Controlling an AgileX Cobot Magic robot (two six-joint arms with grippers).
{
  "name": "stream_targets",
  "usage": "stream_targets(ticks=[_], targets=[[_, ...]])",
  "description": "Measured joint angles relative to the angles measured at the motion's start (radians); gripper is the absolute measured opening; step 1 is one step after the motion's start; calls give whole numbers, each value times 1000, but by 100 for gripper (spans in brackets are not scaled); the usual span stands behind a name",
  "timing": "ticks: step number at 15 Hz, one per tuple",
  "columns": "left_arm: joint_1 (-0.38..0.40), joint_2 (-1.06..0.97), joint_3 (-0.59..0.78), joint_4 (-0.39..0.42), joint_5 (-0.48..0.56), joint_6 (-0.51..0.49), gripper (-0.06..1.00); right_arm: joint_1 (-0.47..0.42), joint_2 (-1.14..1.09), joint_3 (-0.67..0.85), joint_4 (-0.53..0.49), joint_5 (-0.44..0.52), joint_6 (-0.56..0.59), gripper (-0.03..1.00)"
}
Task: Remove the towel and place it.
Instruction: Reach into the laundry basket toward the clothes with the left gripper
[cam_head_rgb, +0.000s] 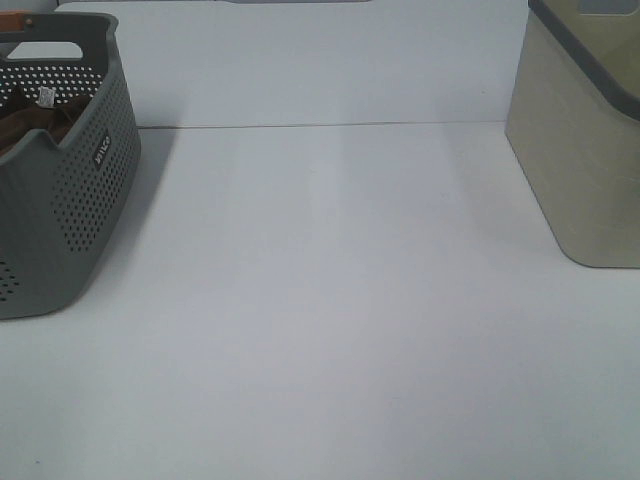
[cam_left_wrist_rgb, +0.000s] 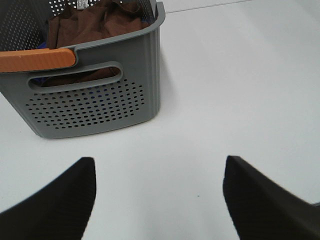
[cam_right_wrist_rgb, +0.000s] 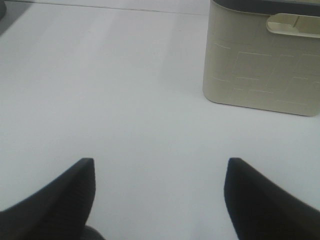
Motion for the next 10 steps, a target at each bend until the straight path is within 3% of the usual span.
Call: stream_targets(ticks=[10], targets=[[0, 0, 0, 0, 0, 0, 68, 0, 0, 0, 0, 0, 0, 69]])
